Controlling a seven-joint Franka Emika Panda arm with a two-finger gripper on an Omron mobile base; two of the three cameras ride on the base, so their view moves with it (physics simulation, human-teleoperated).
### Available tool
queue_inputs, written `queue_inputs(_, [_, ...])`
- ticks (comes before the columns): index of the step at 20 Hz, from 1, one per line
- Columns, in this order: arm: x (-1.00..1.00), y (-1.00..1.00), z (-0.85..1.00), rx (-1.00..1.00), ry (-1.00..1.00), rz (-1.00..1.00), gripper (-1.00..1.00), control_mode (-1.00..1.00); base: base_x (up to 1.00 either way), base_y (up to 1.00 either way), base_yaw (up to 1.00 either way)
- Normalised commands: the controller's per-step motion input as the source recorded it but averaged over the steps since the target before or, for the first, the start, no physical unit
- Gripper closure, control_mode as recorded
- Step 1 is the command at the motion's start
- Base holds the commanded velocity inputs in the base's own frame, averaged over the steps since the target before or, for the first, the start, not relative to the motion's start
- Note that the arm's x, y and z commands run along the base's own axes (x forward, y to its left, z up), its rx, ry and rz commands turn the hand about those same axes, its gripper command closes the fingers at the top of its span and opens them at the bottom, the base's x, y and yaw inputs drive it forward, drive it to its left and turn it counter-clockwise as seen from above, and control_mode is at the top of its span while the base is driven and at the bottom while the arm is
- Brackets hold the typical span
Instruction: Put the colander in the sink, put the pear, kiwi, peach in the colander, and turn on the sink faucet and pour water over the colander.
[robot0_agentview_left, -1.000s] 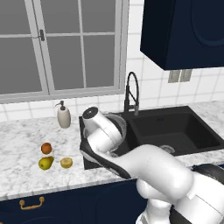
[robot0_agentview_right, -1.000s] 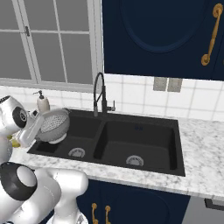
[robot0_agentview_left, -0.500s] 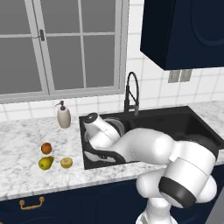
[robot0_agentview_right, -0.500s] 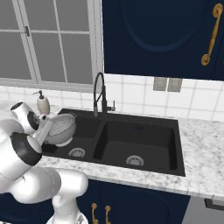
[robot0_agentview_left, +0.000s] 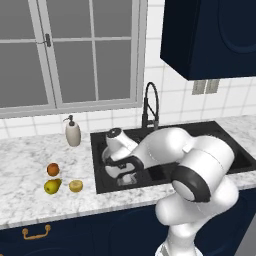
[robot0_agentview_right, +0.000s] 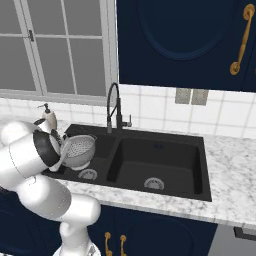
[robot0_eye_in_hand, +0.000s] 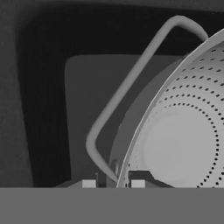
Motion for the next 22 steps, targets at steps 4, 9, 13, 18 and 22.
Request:
queue_inputs(4, [0.18, -0.13, -0.27, 0.06, 0.04, 0.00, 1.00, -1.00, 0.00, 0.00, 0.00])
queue_inputs(9, [0.10, -0.13, -0.31, 0.03, 0.02, 0.00, 1.00, -1.00, 0.00, 0.00, 0.00])
queue_inputs(13, [0.19, -0.20, -0.34, 0.01, 0.01, -0.02, 1.00, -1.00, 0.00, 0.00, 0.00])
queue_inputs(18, [0.33, -0.04, -0.32, 0.03, 0.04, -0.01, 1.00, -1.00, 0.00, 0.00, 0.00])
queue_inputs(22, [0.36, 0.00, -0.39, 0.02, 0.02, -0.01, 1.00, -1.00, 0.00, 0.00, 0.00])
